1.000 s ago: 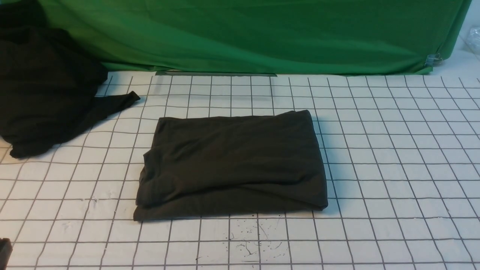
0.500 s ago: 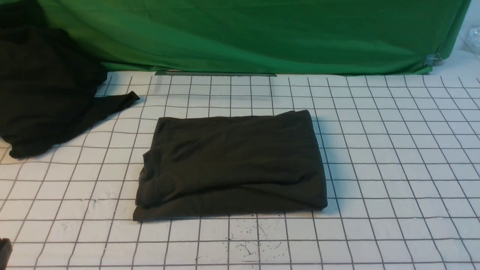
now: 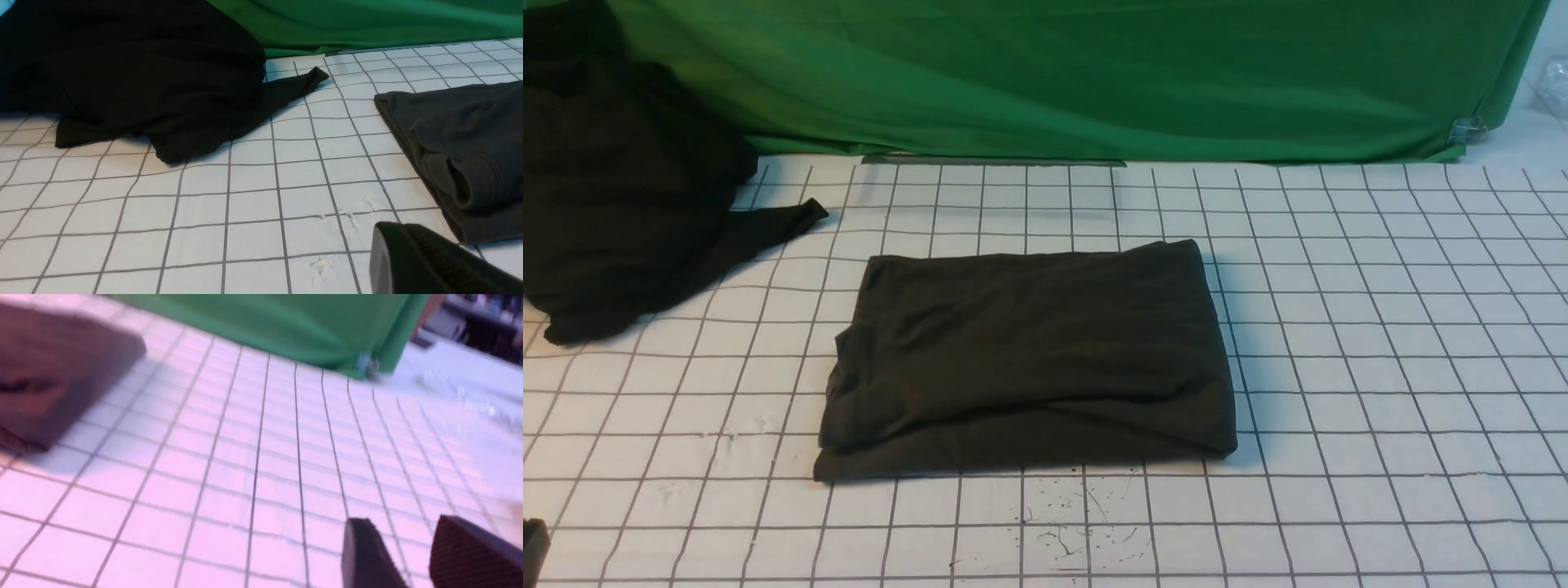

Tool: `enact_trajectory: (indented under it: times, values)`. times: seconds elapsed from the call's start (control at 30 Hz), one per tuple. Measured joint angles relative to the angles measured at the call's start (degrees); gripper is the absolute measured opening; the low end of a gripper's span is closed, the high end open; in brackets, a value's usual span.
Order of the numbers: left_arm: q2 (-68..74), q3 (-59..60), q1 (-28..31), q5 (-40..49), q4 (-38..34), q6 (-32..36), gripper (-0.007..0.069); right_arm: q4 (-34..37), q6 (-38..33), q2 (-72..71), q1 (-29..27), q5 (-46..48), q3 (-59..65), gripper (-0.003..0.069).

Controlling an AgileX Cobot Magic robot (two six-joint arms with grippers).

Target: Fold a long-sleeved shirt over a white checkered tablecloth.

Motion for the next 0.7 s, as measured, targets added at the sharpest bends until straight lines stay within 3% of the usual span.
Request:
enact_trajectory:
  times: [0.7]
  values:
    - [-0.11,0.0,0.0,0.06,0.04,0.0,0.0011,-0.72,1.29,-0.36,-0.05,0.99,0.24,0.0241]
